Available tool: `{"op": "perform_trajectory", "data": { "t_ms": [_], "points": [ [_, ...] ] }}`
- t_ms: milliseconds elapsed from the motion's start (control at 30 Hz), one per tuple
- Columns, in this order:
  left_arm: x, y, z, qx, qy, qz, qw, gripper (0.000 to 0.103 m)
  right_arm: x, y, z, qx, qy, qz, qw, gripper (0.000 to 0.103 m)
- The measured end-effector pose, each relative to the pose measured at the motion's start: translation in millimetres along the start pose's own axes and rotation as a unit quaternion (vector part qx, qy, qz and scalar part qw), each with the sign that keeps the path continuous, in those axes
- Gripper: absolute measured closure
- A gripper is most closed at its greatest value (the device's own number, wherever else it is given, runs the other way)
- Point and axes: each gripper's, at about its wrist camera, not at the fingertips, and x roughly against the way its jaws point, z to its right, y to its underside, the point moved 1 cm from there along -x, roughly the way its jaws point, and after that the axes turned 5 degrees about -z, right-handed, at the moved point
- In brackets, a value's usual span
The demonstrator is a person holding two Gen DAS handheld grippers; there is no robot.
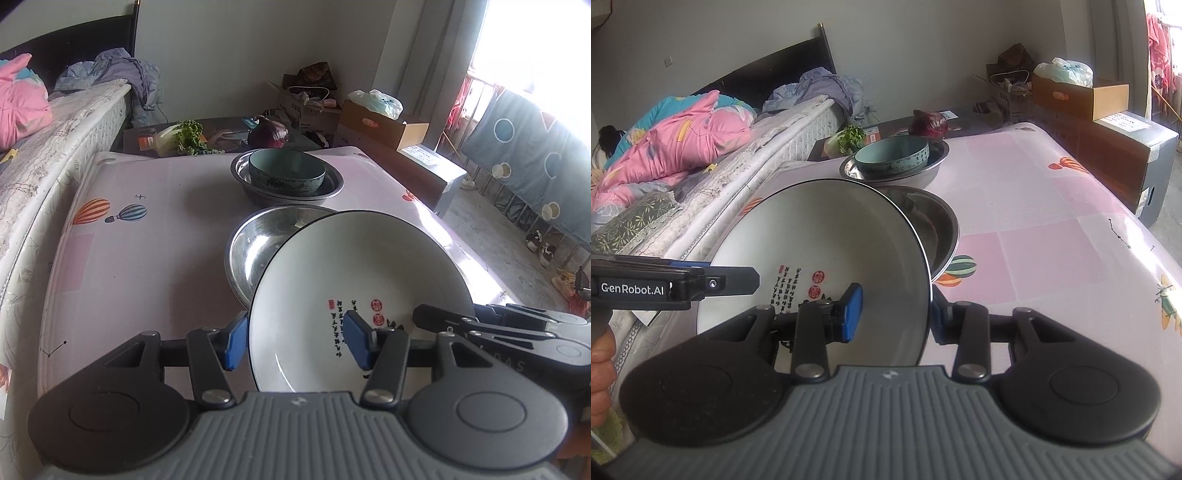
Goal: Organize plates and bowls
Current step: 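Carry the plate with the right tool onto the stacked stainless basins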
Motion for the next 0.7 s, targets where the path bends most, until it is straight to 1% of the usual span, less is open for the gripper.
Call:
{"op": "perform_trajectory", "data": {
  "t_ms": [233, 500, 700],
  "points": [
    [-22.0, -16.4, -4.6, 0.001, 0.005, -0.012, 0.9999, 0.048, -25.4, -18.5, 7.8, -0.011, 0.007, -0.011, 1.000, 0.066],
    [-41.0, -28.8, -10.8, 0.005, 0.012, -0.021, 0.9997, 0.048, -51.9, -32.3, 15.7, -0.019, 0.011, -0.031, 0.999, 0.066],
    [-43.8, -33.6, -15.6, 0.010, 0.021, -0.022, 0.9995, 0.048, -58.8, -43.6, 17.1, -0.022, 0.012, -0.026, 0.999, 0.066]
  ]
}}
